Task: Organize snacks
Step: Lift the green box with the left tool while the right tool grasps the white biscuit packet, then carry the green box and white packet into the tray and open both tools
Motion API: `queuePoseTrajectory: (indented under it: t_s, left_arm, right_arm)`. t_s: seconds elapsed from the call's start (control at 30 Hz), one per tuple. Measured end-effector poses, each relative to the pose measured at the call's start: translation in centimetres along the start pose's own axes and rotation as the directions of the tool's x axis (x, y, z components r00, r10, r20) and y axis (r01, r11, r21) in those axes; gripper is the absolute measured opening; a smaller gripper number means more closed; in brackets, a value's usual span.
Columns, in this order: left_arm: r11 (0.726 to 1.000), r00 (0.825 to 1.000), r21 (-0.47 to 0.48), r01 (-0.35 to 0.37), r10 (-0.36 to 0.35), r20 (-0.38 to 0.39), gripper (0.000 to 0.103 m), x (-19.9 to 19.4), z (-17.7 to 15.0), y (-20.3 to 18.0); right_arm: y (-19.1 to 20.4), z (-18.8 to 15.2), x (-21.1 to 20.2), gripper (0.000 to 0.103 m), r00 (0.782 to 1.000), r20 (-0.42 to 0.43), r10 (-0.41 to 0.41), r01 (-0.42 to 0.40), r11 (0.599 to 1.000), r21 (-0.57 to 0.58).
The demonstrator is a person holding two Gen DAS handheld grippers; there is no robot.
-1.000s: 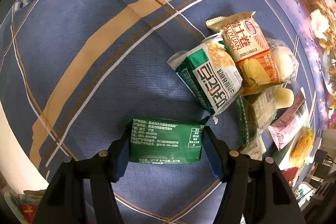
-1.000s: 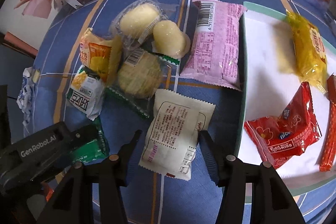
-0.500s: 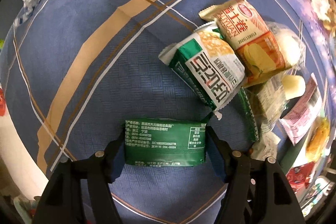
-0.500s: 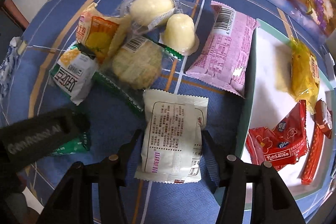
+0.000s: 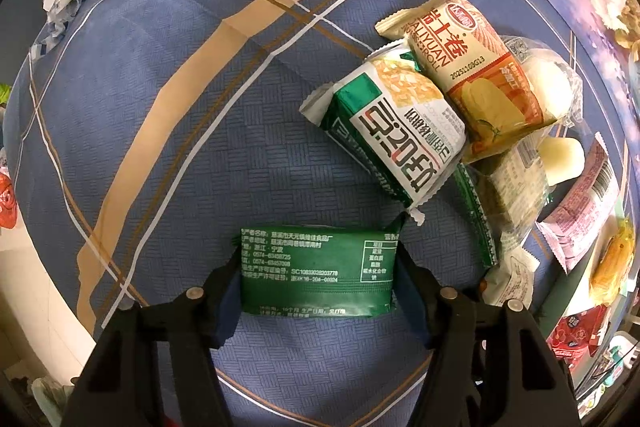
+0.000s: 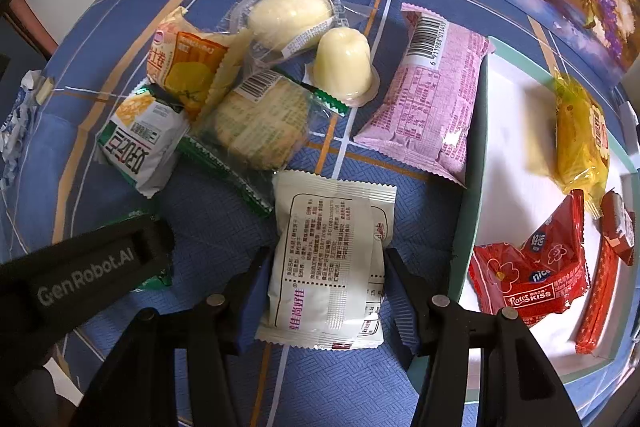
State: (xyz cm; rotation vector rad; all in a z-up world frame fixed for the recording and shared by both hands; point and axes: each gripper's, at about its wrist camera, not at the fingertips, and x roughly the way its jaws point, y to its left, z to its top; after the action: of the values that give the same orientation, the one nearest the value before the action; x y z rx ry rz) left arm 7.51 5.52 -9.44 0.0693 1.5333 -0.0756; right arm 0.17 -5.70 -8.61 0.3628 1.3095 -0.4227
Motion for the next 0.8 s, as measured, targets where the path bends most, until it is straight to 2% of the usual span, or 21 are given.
queuePoseTrajectory:
  t_s: [0.27,0.4,0.8]
  left_arm:
    - [0.999,1.0,-0.025,0.029,-0.029,-0.005,0.065,-0.3,0.1,0.2]
    - [0.998,0.998,-0.034,0.056,-0.056,0.008,0.064,-1.0,0.4,0.8]
    - [0.99,0.985,-0.047,0.13,-0.124,0.119,0.064,-6.5,0.8,0.8]
  right_arm:
    - [0.2,-0.1,-0.2,0.055,1.0,-0.019,-0.003,0.003,1.0,-0.002]
    - [-0.4,0.0,-0.9,0.055,0.999,-0.029,0.035,-0.034,0.999,0.03]
    - [-2.1,0.8,-6.1,0.055,0.991,0.087,0.098,-0.104,0.992,0.072]
